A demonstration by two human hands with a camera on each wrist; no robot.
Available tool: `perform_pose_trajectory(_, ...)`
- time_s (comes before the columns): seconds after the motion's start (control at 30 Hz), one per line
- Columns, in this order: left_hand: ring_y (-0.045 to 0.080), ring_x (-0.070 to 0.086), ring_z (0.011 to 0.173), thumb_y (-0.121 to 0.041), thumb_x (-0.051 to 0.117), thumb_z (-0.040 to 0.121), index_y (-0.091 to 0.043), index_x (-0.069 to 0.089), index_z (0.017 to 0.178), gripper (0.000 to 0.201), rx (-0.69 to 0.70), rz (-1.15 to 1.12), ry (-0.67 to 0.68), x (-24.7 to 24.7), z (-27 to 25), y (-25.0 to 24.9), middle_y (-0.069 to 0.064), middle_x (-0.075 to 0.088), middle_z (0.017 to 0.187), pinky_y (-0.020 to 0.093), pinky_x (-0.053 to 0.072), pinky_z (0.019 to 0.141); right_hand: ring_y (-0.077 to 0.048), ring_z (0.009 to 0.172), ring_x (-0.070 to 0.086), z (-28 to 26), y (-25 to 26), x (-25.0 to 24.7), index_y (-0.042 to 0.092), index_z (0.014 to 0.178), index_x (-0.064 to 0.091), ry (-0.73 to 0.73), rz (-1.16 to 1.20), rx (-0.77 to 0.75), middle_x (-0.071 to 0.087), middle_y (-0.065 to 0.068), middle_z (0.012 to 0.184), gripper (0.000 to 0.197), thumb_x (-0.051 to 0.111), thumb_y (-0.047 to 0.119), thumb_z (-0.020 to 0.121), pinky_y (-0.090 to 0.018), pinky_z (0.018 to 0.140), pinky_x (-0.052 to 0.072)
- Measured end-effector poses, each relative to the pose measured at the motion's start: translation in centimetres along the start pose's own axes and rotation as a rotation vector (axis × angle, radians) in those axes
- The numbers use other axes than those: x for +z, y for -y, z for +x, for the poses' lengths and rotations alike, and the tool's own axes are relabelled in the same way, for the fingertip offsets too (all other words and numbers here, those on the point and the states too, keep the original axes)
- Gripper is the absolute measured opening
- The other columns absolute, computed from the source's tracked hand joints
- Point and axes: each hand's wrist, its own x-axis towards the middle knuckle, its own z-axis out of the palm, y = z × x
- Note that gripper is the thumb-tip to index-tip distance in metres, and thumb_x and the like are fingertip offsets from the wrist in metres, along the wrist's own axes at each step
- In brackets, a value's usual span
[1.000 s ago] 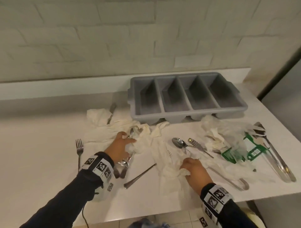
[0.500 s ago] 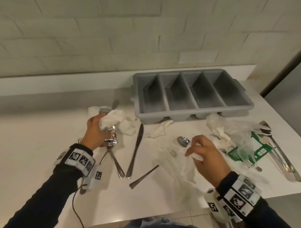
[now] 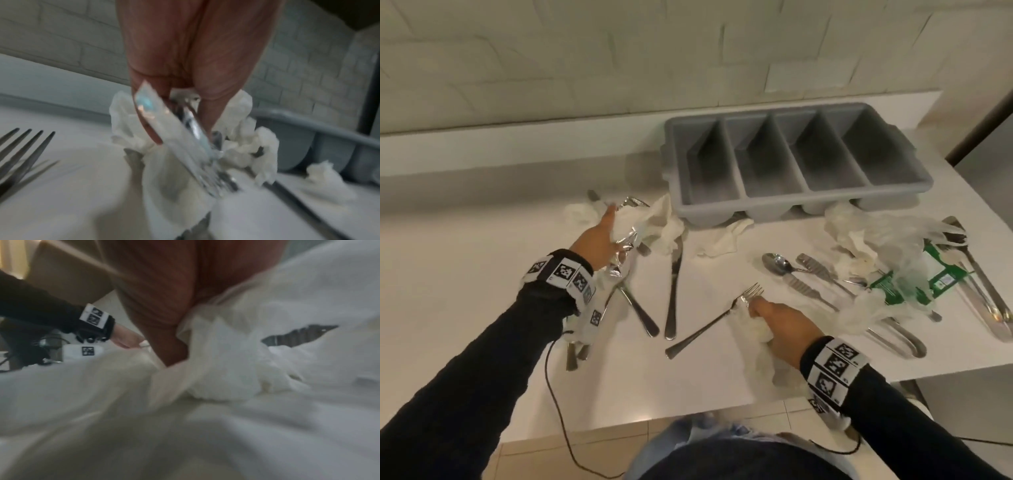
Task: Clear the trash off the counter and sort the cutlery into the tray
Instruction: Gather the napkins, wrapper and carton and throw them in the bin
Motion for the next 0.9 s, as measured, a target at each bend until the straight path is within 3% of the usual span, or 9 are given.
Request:
perform_pose_trajectory(0.1,0.034,0.059,0.112,-0.005,0.043,0.094,-0.041,0.002,0.146,0.075,0.177,-0.168,-0.191,-1.6,-2.9,-1.1,0.017,0.058,0.129,0.033,0.043,0.088,-0.020,0.112,0.056,-0.2,-1.4,-0.6,0.026,0.129,0.045,-0.072,0.116,0.038,0.059,-0.003,0.123,0.056,0.054,0.000,0.080,-0.027,0.098,0.042)
perform_pose_trajectory(0.17,0.002,0.057,0.115,0.003,0.042,0.092,-0.062,0.024,0.126,0.076,0.402,-0.305,-0.270,-2.8,-5.8,-3.5,-0.024,0.059,0.119,0.010,0.037,0.091,-0.020,0.113,0.056,-0.8,-2.5,-1.6,0.018,0.109,0.064,-0.237,0.214,0.049,0.062,-0.004,0.117,0.039,0.057,-0.005,0.078,-0.023,0.103,0.039)
perform_pose_trajectory(0.23,-0.026,0.048,0.105,0.009,0.042,0.089,-0.065,0.040,0.109,0.076,0.574,-0.322,-0.236,-3.3,-8.1,-6.3,-0.046,0.056,0.105,-0.009,0.031,0.086,-0.021,0.104,0.059,-2.3,-3.8,-3.4,0.021,0.080,0.069,-0.478,0.420,0.073,0.062,-0.004,0.101,0.036,0.061,-0.013,0.073,-0.009,0.092,0.041)
perform_pose_trajectory(0.3,-0.025,0.043,0.106,0.007,0.045,0.085,-0.051,0.046,0.121,0.069,0.655,-0.288,-0.187,-2.5,-9.7,-9.0,-0.030,0.058,0.112,-0.012,0.027,0.089,-0.001,0.100,0.059,-4.8,-5.3,-5.3,0.039,0.061,0.067,-0.665,0.617,0.124,0.058,0.003,0.103,0.057,0.063,-0.018,0.069,0.004,0.082,0.038)
perform_pose_trajectory(0.4,-0.021,0.038,0.109,0.001,0.047,0.076,-0.028,0.051,0.128,0.060,0.766,-0.293,-0.130,-0.1,-11.3,-13.7,-0.010,0.055,0.115,-0.009,0.026,0.093,0.019,0.094,0.055,-9.7,-8.5,-7.3,0.045,0.058,0.069,-0.886,0.891,0.159,0.060,0.016,0.103,0.063,0.063,-0.017,0.070,0.001,0.086,0.042)
perform_pose_trajectory(0.57,-0.017,0.045,0.112,0.016,0.055,0.064,-0.032,0.053,0.127,0.079,1.074,-0.291,0.204,7.3,-15.1,-23.9,-0.017,0.053,0.121,-0.003,0.031,0.096,0.010,0.067,0.063,-20.8,-15.9,-7.2,0.039,0.055,0.070,-1.267,1.136,0.384,0.070,0.026,0.066,0.059,0.057,-0.015,0.077,-0.008,0.068,0.051)
perform_pose_trajectory(0.67,-0.020,0.044,0.113,0.005,0.053,0.068,-0.057,0.047,0.118,0.079,1.192,-0.307,0.503,13.7,-18.1,-29.8,-0.041,0.048,0.119,-0.005,0.031,0.094,0.007,0.066,0.063,-27.5,-20.9,-4.3,0.039,0.059,0.070,-1.418,1.162,0.572,0.070,0.024,0.066,0.059,0.055,-0.014,0.079,-0.017,0.071,0.053)
perform_pose_trajectory(0.73,-0.021,0.045,0.111,-0.005,0.053,0.069,-0.064,0.046,0.115,0.075,1.188,-0.336,0.706,18.2,-20.5,-33.3,-0.046,0.046,0.115,-0.003,0.033,0.095,0.006,0.063,0.062,-31.2,-23.8,-1.4,0.038,0.063,0.070,-1.496,1.197,0.723,0.071,0.021,0.066,0.055,0.054,-0.013,0.080,-0.013,0.061,0.052)
perform_pose_trajectory(0.9,-0.028,0.050,0.100,-0.023,0.063,0.069,-0.044,0.062,0.110,0.046,0.939,-0.404,0.981,31.4,-24.3,-39.6,-0.041,0.061,0.102,0.000,0.038,0.093,-0.005,0.050,0.057,-36.3,-30.1,6.1,0.025,0.077,0.057,-1.539,1.460,1.026,0.058,0.000,0.071,0.038,0.046,-0.010,0.086,-0.018,0.044,0.045)
